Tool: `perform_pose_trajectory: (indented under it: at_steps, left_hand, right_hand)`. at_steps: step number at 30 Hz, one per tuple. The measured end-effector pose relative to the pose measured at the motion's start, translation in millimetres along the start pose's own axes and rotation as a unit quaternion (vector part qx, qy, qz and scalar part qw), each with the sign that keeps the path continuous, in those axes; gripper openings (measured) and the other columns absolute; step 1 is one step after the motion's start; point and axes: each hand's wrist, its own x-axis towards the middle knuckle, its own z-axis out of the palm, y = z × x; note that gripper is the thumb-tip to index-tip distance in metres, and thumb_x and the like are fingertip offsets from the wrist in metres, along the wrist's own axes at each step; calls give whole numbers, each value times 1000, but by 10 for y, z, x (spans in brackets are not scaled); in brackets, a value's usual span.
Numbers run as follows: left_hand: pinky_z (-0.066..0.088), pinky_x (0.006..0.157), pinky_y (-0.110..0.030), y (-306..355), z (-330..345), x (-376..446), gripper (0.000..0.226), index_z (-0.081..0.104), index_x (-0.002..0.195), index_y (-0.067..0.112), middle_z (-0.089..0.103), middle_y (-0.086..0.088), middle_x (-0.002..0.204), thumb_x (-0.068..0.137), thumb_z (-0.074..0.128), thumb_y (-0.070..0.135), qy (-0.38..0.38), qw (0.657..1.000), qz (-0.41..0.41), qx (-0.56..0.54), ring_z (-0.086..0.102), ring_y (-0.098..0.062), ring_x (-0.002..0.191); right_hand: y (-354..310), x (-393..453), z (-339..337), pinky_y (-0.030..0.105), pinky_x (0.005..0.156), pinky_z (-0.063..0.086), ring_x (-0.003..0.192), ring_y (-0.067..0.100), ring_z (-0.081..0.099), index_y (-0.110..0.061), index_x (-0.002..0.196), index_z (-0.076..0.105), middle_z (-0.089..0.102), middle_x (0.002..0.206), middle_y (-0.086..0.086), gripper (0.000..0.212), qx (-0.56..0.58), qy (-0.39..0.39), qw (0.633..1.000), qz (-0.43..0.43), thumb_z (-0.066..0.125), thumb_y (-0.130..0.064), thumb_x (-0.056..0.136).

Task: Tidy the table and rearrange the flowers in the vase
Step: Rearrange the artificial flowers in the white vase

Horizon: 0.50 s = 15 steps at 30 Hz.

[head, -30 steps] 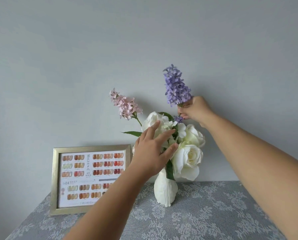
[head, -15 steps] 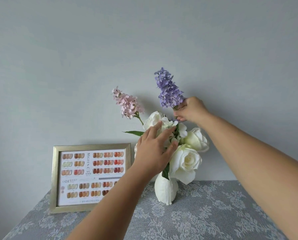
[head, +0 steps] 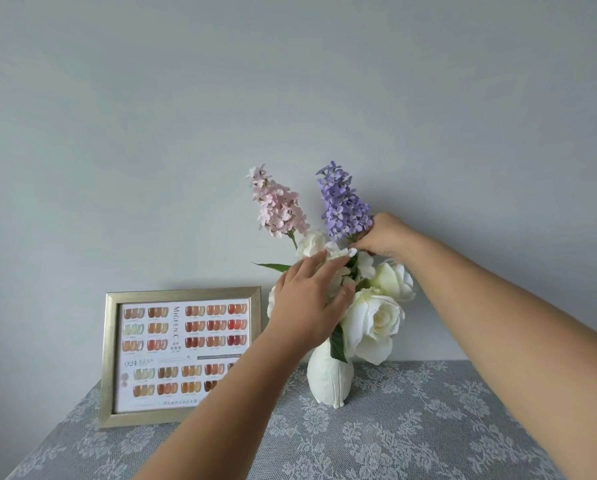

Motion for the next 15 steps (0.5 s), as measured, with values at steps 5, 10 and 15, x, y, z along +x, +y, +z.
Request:
perform_pose_trajectory:
  at_steps: [5,10,15]
  left_hand:
    - [22,115,-45,-4,-39,3,46,41,139,47,36,9,153,93,43,55,-10,1000,-7,-18,29,-19,142]
    - [24,115,-45,26,-130,-6,45,44,139,44,39,4,152,95,45,51,-23,999,-2,-35,29,-20,142]
    - [26,114,-40,-12,-252,11,42,49,138,36,43,0,149,96,51,41,2,997,-2,-73,33,-19,140]
  right_hand:
    - [100,-42,84,29,57,41,63,21,50,-10,58,52,53,63,8,22,-65,-2,997,34,59,-8,78]
    - [86,-50,101,29,58,40,65,20,52,-9,62,56,55,66,10,17,-59,-18,997,42,57,-5,78]
    - [-17,-70,-47,11,37,35,35,4,49,-11,53,57,52,34,-8,23,-5,-23,999,29,69,-1,71]
